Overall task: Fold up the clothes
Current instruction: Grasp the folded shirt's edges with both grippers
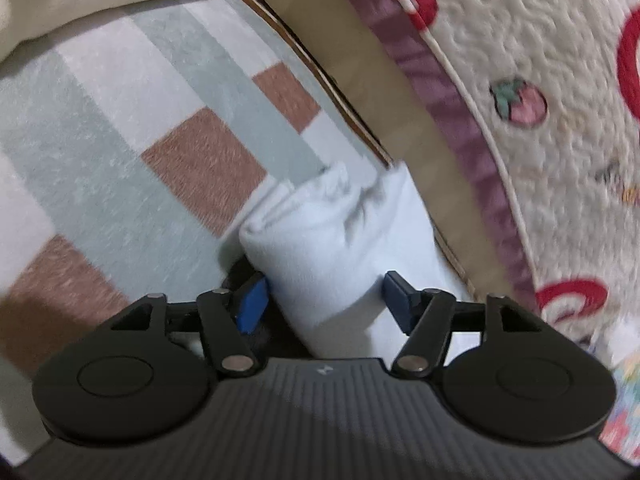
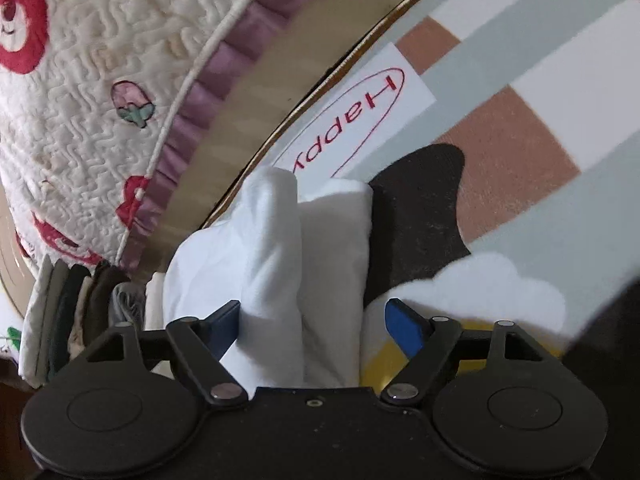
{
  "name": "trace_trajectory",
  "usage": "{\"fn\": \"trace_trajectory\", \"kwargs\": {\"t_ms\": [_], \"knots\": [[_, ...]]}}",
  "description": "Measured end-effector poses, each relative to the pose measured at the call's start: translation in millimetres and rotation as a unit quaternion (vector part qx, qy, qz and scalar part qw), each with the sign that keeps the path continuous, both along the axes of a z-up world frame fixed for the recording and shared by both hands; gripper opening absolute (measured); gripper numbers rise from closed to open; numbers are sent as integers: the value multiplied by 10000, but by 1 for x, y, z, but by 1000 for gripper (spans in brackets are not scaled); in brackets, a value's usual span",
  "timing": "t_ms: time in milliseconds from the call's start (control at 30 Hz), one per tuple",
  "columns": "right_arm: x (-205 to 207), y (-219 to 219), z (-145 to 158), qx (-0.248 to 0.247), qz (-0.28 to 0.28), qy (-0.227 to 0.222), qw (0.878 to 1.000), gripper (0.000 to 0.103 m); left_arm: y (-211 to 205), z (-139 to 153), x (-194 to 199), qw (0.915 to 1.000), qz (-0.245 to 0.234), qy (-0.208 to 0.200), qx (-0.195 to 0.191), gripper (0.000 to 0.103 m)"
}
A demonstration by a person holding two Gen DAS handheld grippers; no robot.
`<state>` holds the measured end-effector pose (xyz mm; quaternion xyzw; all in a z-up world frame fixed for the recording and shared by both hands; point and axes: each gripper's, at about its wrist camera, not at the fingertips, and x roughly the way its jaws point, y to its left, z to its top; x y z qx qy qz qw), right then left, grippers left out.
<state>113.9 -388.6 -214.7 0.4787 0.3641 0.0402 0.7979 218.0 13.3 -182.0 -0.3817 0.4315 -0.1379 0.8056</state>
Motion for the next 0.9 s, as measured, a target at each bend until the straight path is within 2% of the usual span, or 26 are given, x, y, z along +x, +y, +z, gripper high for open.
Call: {"fn": "trace_trajectory", "kwargs": {"t_ms": [100, 133, 167, 200, 267, 333, 367, 433, 500, 567, 600, 633, 700, 733, 767, 900], "knots": [[18, 6, -3, 19, 61, -177, 9998, 78, -4, -10, 11, 9995, 215, 210, -80, 67], [23, 10, -2, -60, 125, -315, 9994, 66, -6, -12, 12, 9997, 225, 91, -77, 67], [27, 15, -1, -146, 190, -458, 9987, 41, -8, -12, 12, 9998, 207, -25, -24, 64], [31, 19, 0, -232, 256, -602, 9976, 40, -10, -11, 12, 9998, 181, -100, 70, 60], [24, 26, 17, -699, 503, -1232, 9886, 34, -13, 0, 6, 9989, -18, -334, 331, 40], [16, 29, 33, -960, 625, -1474, 9824, 32, -16, 12, 0, 9964, -217, -568, 592, 36], [11, 28, 38, -980, 634, -1554, 9809, 32, -19, 22, -6, 9942, -314, -715, 739, 35], [2, 26, 47, -983, 615, -1678, 9790, 32, -18, 41, -23, 9920, -479, -902, 736, 34], [-6, 20, 50, -866, 670, -1697, 9794, 32, -18, 63, -45, 9861, -754, -1166, 910, 34], [-7, 17, 47, -819, 922, -1504, 9809, 32, -20, 77, -64, 9778, -1016, -1328, 1261, 34], [-4, 18, 43, -825, 1079, -1323, 9819, 32, -19, 77, -70, 9775, -1024, -1243, 1363, 34], [-1, 20, 39, -831, 1236, -1142, 9822, 33, -18, 70, -73, 9799, -987, -1022, 1398, 35], [-2, 29, 38, -1114, 1176, -907, 9826, 38, -17, 54, -77, 9829, -901, -633, 1479, 35], [-2, 34, 38, -1260, 1138, -791, 9823, 50, -14, 47, -81, 9843, -788, -633, 1445, 35], [-3, 38, 38, -1407, 1100, -675, 9816, 51, -11, 40, -84, 9857, -675, -633, 1409, 35], [-34, 45, 61, -2035, 505, -488, 9766, 58, 7, 26, -82, 9958, -431, -258, 770, 35]]}}
